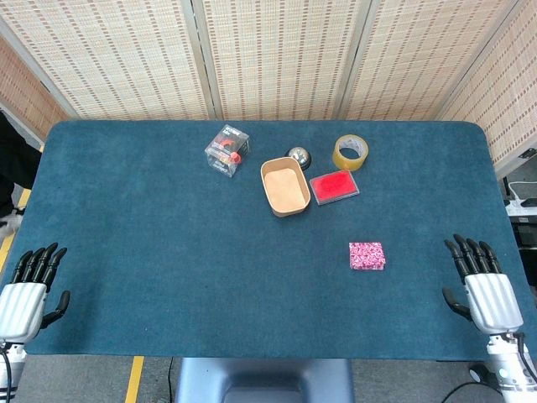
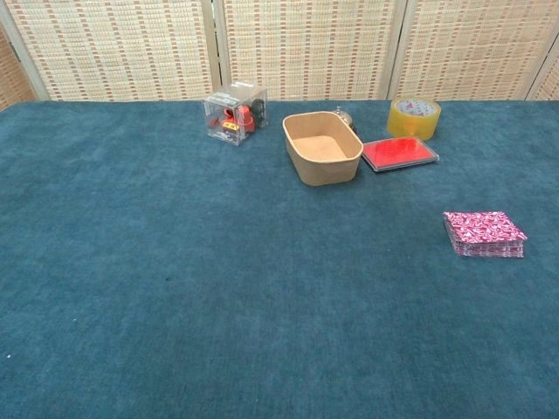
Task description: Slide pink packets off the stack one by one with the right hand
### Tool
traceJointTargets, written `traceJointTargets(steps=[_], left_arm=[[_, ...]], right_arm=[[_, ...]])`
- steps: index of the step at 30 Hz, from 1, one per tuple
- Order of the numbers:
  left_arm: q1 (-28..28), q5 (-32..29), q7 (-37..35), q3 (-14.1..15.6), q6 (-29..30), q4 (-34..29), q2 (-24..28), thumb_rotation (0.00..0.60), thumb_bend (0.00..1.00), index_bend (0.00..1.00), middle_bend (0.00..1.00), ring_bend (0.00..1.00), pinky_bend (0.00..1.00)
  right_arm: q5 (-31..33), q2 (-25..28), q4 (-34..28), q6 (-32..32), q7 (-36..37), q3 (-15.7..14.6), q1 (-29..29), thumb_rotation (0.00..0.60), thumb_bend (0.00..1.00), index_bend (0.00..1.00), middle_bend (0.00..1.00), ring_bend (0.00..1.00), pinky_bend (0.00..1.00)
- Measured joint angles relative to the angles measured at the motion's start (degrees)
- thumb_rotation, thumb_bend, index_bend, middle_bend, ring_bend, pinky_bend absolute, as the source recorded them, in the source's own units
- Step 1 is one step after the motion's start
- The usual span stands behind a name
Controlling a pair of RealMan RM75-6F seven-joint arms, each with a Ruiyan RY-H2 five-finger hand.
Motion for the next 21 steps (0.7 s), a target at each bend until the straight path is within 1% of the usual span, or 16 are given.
traceJointTargets(steps=[7,13,16,21], left_arm=[[-0.25,0.75,0.01,0.29,-0.22,-0.52,0.09,0.6,0.45,0.0,0.0,0.0,0.06],[-0.79,0.19,-0.82,-0.01,-1.16,-0.7,0.44,0.6,0.45,0.0,0.0,0.0,0.06],[-1.2,0.05,-0.71,0.03,-2.11,-0.74,0.46,0.6,0.45,0.0,0.0,0.0,0.06],[-1.3,0.27,-0.58,0.46,-2.38,-1.24,0.84,0.6,0.45,0.0,0.0,0.0,0.06]], right_arm=[[1.26,-0.81,1.2,-1.86,-0.76,0.31,0.74,0.6,0.28,0.0,0.0,0.0,0.0],[2.44,-2.65,2.88,-5.9,-2.58,1.11,3.41,0.6,0.28,0.0,0.0,0.0,0.0],[2.79,-3.56,3.25,-8.94,-4.55,1.32,5.31,0.6,0.28,0.0,0.0,0.0,0.0],[4.87,-4.74,2.99,-16.23,-9.38,1.39,8.97,0.6,0.28,0.0,0.0,0.0,0.0]])
